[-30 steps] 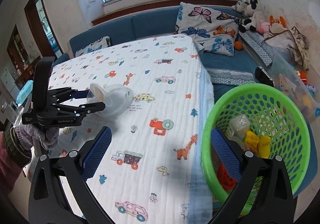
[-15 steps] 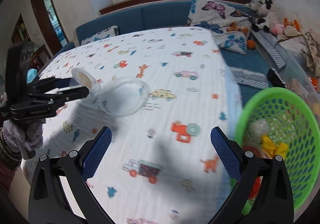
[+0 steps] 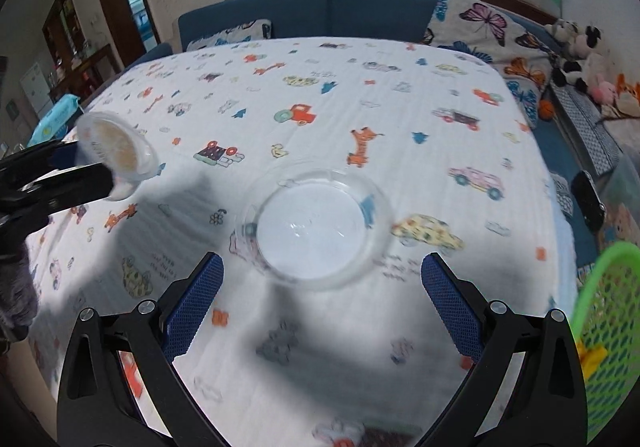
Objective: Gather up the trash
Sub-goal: 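Grasp the clear dome lid rim with the right gripper while the left grasps the clear tray, then carry the clear lid and clear tray over the green basket with both grippers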
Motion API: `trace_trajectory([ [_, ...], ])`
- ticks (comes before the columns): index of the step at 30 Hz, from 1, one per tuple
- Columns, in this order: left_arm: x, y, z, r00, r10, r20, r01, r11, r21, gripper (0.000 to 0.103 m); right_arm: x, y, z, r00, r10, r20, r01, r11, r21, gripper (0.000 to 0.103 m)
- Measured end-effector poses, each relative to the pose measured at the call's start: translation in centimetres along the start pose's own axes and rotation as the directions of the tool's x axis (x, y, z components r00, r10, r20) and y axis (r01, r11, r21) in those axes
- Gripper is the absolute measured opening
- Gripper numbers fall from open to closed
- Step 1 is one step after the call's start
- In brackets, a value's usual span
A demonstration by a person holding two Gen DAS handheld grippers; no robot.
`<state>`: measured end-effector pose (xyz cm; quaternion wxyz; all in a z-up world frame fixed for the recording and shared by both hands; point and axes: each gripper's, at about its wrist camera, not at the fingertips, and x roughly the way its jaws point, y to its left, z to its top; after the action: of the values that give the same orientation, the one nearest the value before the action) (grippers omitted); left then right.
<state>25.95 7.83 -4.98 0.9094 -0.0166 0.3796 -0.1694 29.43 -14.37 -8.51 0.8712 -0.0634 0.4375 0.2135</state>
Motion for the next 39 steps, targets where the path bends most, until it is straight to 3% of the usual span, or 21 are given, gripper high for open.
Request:
trace_trajectory([
  [14, 0.0, 0.6, -0.7, 1.000, -0.005, -0.005, 0.004, 1.000, -0.017, 0.062, 3.4, 1.0, 0.9, 0.998, -0.033, -0.047, 0.032, 0.999, -0.013, 0.098],
  [19, 0.1, 0.5, -0.8, 1.000, -0.005, -0.010, 0.005, 1.000, -0.018, 0.062, 3.7, 1.2, 1.0, 0.997, -0.054, -0.051, 0.053, 0.998, -0.026, 0.092],
  [39, -0.2, -1.7, -0.7, 1.000, -0.017, -0.004, 0.017, 1.000, 0.009, 0.062, -0.6, -0.2, -0.5, 0.999, -0.052, 0.006, 0.052, 0.999, 0.015, 0.092],
])
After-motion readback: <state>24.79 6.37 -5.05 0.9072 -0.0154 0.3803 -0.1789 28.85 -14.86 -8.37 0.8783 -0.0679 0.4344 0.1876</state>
